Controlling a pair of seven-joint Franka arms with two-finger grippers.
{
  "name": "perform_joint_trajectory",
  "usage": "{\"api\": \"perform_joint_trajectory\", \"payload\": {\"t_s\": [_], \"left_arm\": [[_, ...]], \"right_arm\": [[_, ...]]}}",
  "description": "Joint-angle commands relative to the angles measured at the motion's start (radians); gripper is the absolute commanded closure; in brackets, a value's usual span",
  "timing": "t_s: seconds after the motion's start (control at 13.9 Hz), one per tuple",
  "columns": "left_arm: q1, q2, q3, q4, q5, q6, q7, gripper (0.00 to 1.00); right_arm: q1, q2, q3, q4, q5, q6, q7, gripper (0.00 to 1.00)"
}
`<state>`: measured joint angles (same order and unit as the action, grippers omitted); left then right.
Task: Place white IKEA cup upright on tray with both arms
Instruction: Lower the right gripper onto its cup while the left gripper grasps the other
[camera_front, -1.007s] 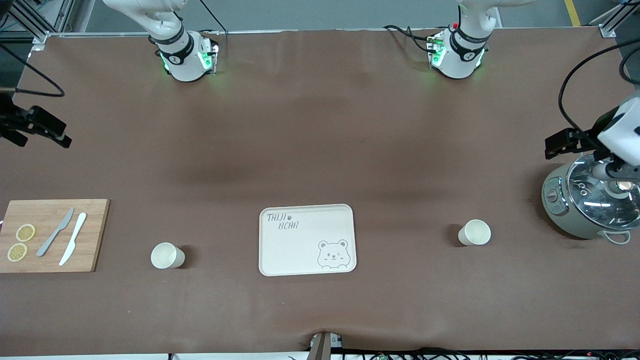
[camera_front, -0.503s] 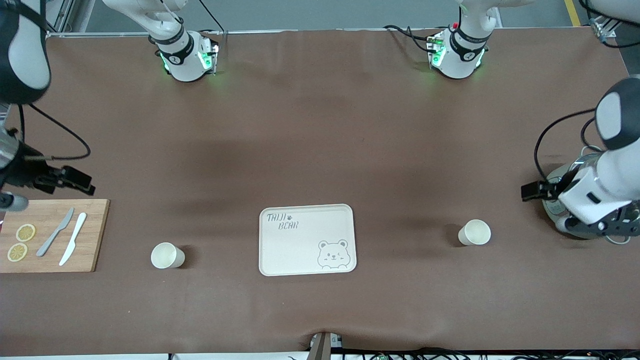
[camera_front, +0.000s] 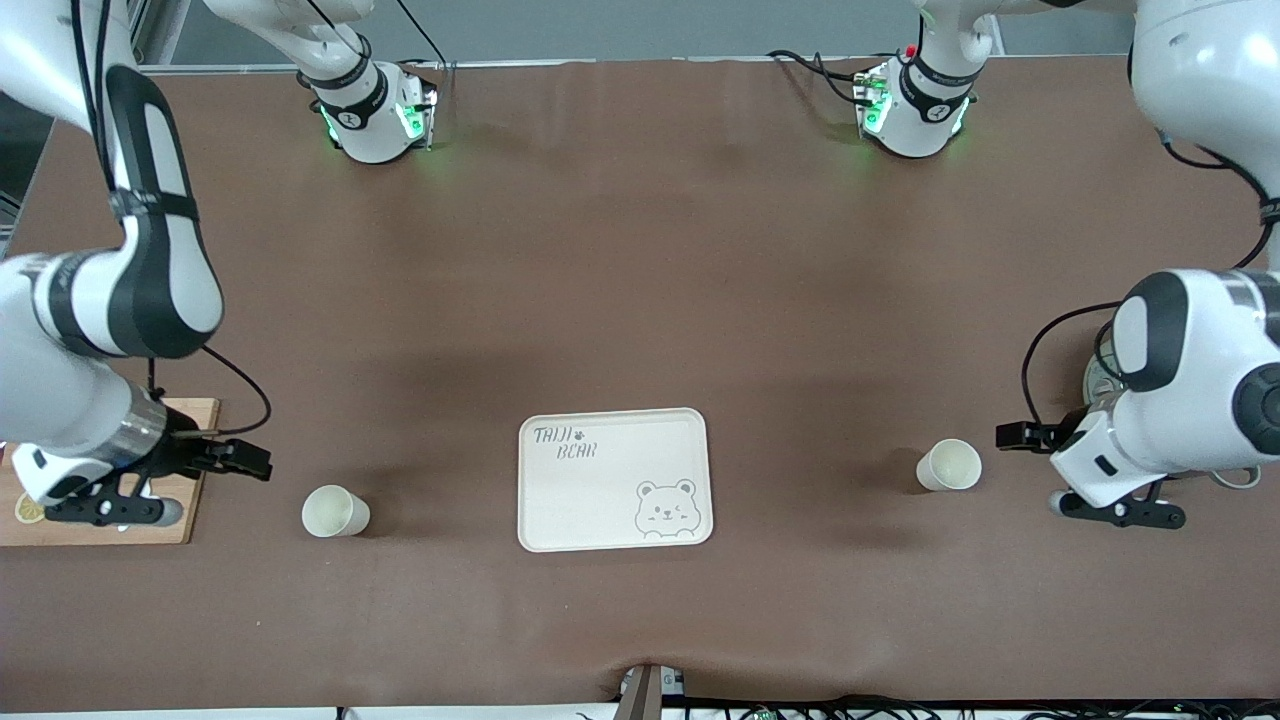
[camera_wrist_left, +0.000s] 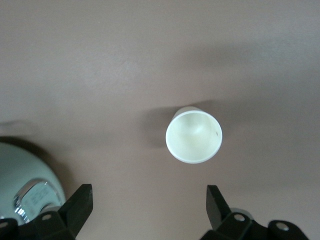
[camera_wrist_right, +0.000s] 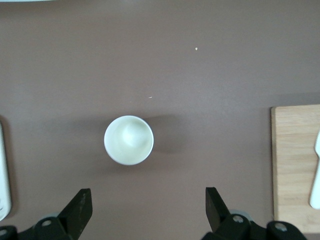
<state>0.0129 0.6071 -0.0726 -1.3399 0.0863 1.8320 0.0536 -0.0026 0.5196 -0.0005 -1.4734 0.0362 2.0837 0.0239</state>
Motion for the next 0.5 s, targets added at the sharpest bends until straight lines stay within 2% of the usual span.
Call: {"api": "perform_joint_trajectory", "payload": {"t_s": [0.0, 0.14, 0.43], "left_arm": [[0.016, 0.052, -0.006, 0.010, 0.010, 0.049, 0.019, 0.00], [0.016, 0.085, -0.006, 0.004, 0.010, 0.084, 0.019, 0.00], [0.006, 0.114, -0.006, -0.067, 0.009, 0.197, 0.015, 0.00]], "right_arm": [[-0.007, 0.074, 0.001, 0.042, 0.007, 0.051, -0.001, 0.00], [0.001, 0.112, 0.002, 0.044, 0.008, 0.090, 0.004, 0.00], [0.003, 0.172, 0.002, 0.042, 0.008, 0.180, -0.001, 0.00]]}}
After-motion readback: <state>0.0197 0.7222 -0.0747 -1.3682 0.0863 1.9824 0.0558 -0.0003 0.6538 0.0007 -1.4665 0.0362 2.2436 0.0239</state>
